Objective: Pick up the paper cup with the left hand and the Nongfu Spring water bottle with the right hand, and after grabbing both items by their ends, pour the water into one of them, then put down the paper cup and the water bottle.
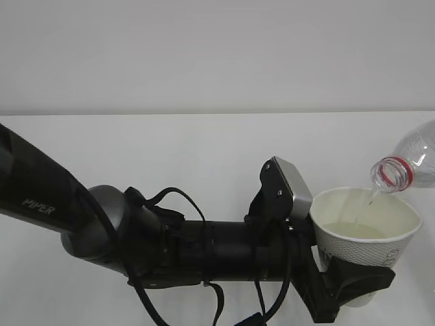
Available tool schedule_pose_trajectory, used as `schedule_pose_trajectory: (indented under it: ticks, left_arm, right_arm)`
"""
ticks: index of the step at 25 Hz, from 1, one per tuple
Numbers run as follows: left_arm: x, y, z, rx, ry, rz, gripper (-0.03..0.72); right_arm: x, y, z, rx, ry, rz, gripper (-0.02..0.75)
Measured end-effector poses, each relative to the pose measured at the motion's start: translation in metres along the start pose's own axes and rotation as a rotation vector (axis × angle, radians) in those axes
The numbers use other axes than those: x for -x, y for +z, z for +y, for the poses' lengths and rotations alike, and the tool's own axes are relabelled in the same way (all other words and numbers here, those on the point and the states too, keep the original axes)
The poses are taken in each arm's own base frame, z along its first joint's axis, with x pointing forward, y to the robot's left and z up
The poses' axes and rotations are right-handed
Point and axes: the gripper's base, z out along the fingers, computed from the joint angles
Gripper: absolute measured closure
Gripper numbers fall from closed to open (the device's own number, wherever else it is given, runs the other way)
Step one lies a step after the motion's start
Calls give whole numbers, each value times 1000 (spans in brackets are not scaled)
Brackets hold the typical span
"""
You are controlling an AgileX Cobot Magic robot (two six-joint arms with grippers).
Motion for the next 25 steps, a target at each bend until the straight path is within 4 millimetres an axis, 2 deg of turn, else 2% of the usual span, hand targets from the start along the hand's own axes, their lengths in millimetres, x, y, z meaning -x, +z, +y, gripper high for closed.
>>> schedule_pose_trajectory:
  ticks: [25]
  left_arm:
    - [1,0,0,-5,0,-8,145]
  right_arm:
    - [0,0,0,-2,-2,1,289]
